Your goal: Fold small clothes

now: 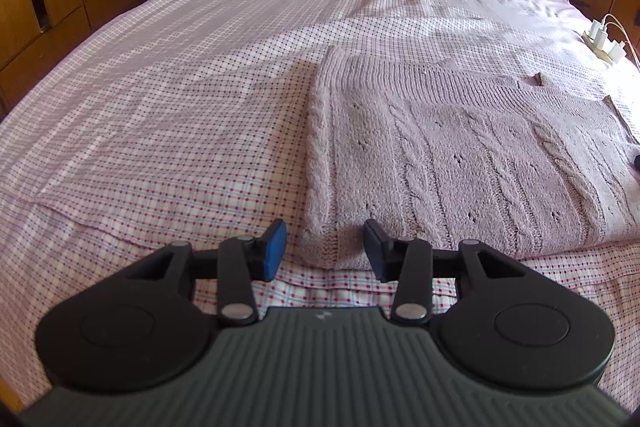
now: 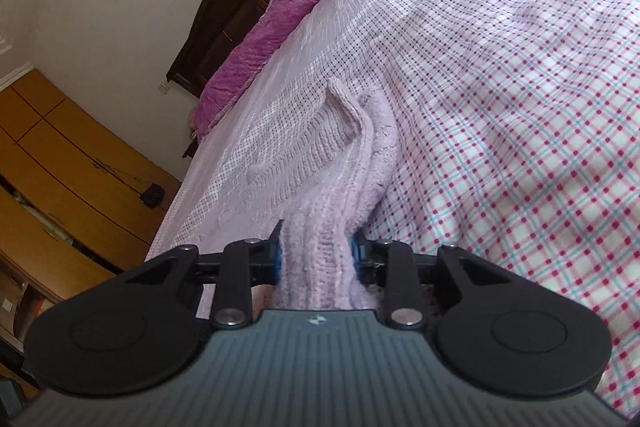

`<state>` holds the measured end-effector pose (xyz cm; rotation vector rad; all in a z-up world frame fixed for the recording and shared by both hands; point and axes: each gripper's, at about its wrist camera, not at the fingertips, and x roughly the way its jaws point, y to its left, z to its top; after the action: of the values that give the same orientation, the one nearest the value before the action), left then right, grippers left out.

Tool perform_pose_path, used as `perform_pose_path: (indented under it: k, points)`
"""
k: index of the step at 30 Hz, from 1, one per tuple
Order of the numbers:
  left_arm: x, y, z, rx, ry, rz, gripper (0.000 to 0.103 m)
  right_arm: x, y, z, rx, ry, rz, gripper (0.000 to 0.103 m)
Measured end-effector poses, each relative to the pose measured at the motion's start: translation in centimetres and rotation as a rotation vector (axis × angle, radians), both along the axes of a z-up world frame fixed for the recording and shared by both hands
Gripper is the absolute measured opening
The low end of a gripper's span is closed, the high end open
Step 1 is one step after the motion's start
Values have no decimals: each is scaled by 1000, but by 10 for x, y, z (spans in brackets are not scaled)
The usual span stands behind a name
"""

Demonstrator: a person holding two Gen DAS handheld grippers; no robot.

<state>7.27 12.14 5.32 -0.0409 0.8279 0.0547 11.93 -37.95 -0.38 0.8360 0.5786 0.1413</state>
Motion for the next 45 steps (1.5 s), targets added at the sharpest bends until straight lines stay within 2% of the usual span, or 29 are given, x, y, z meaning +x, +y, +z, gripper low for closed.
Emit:
perform_pose_path:
  k: [7, 10, 14, 19, 24, 30, 37, 45]
  points:
    - [4, 13, 9, 10, 2, 21, 44, 4, 19, 36, -91, -85, 30, 31]
    - [6, 19, 16, 1, 1, 21, 44, 11, 29, 50, -97, -103, 42, 31]
    - [7, 23, 29, 33, -18, 8, 44, 15, 51, 71, -106, -155, 78, 31]
    - [6, 29, 40, 54, -45, -8, 44, 19, 88, 100, -130, -221, 152, 30]
    - [5, 38, 38, 36, -48, 5, 45, 25, 135, 125, -152, -278, 220, 30]
    - [2, 52, 32, 23, -40, 28, 45, 28, 200, 149, -180, -296, 314, 29]
    - [-3, 73, 32, 13, -58, 69, 45, 39, 285, 140, -289, -249, 426, 29]
    - [-12, 94, 34, 17, -103, 100, 45, 48, 391, 76, -516, -126, 592, 31]
